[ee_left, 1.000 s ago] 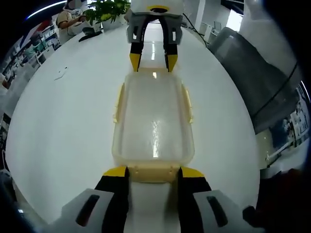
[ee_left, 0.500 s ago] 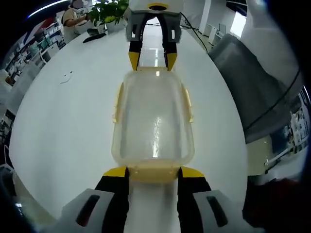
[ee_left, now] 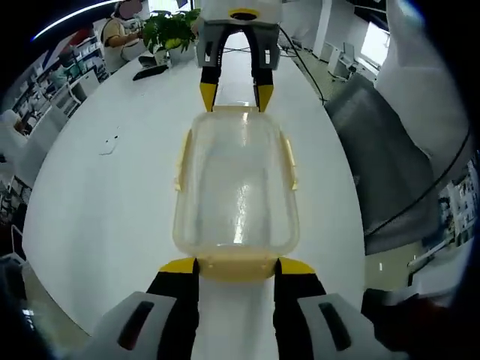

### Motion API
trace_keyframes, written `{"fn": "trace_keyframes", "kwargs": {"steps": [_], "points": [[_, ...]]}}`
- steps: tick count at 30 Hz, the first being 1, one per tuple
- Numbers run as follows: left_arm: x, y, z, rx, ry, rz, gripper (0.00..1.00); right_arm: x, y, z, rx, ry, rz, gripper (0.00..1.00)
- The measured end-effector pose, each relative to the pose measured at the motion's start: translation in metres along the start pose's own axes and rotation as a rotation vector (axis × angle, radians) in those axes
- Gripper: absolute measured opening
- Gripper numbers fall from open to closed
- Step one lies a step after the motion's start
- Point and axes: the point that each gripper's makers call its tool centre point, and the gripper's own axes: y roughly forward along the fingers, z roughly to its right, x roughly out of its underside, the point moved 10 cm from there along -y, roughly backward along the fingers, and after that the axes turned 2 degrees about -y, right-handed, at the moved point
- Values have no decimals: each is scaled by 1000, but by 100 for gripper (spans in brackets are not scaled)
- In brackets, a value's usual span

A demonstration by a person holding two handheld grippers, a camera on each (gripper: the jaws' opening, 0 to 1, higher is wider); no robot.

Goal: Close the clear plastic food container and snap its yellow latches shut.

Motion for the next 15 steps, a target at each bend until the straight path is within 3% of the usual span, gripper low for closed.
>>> {"fn": "trace_keyframes", "kwargs": {"steps": [15], "points": [[-76, 31, 3, -9, 48, 17, 32, 70, -40, -19, 24, 32, -43, 35]]}}
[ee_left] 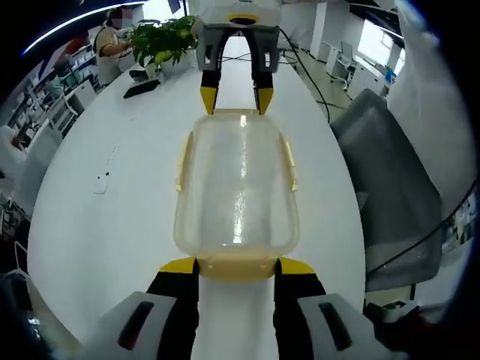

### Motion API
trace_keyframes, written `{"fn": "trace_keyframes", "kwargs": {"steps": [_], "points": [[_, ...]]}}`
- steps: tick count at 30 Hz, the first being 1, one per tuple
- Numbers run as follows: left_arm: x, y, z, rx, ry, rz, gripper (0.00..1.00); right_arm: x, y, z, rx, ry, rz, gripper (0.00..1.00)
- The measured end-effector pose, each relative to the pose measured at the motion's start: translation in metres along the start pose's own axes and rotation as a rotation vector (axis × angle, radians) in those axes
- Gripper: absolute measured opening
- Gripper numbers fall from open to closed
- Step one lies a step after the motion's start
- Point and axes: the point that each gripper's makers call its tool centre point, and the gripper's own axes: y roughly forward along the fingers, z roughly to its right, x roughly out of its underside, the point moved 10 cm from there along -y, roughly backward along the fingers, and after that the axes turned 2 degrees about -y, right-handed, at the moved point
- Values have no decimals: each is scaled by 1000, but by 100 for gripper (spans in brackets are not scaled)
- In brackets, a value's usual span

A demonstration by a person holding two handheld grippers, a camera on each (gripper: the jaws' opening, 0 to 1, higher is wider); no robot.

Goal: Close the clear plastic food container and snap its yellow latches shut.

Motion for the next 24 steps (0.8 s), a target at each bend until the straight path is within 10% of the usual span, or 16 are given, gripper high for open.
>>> {"fn": "trace_keyframes", "kwargs": {"steps": [24], "points": [[-50, 57, -6, 23, 65, 8, 32, 72, -2, -24, 0, 64, -27, 35]]}}
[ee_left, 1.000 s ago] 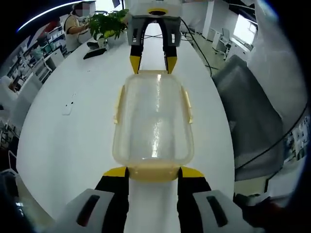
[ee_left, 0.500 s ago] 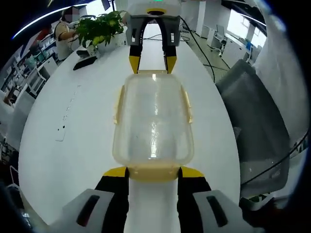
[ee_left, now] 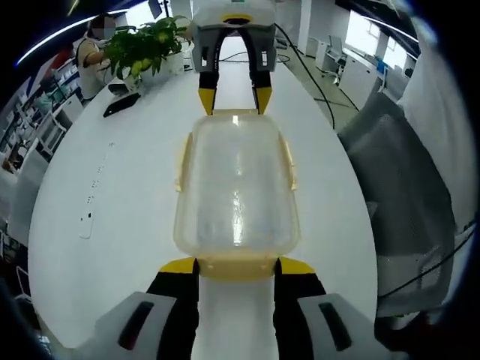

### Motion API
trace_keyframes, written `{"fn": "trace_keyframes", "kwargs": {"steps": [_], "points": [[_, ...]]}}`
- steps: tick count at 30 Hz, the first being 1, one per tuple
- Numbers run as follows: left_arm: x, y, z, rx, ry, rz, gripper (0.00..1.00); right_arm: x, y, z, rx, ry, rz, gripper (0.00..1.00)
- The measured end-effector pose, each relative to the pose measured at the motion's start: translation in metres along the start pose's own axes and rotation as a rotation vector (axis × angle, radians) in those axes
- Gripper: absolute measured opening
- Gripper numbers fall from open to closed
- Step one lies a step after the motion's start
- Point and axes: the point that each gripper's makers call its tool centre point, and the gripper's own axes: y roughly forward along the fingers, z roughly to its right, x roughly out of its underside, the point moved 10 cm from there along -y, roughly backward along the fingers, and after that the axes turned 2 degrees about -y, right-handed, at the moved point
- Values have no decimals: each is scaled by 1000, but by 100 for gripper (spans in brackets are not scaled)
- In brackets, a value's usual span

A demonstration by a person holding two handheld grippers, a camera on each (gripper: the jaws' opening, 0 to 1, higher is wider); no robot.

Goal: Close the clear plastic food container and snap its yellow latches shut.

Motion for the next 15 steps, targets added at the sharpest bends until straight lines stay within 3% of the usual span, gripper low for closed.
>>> {"fn": "trace_keyframes", "kwargs": {"steps": [15], "points": [[-4, 25, 9, -13, 3, 7, 32, 18, 13, -5, -9, -4, -31, 35]]}}
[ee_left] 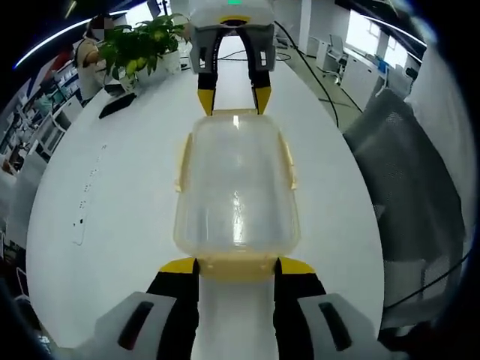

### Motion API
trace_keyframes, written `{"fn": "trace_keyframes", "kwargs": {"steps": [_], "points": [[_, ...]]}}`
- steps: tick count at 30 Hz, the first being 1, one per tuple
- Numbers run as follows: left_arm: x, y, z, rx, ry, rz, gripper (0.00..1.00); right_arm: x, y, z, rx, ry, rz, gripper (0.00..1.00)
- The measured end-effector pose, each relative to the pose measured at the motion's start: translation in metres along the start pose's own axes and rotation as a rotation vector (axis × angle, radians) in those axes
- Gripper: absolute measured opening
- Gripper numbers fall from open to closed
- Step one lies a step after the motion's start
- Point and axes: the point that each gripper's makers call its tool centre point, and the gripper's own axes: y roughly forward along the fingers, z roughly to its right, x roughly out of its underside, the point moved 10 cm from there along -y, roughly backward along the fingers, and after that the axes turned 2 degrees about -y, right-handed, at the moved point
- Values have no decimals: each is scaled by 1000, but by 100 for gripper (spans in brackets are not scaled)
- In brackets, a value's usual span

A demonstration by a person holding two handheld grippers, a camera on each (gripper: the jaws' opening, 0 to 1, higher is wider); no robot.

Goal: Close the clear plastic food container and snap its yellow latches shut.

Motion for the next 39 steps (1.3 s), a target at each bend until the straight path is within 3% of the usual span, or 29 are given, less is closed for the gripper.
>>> {"fn": "trace_keyframes", "kwargs": {"steps": [30, 39], "points": [[4, 8, 4, -15, -8, -1, 33, 3, 10, 3, -16, -15, -11, 36], [4, 10, 4, -29, 26, -13, 34, 3, 10, 5, -14, -27, -24, 37]]}}
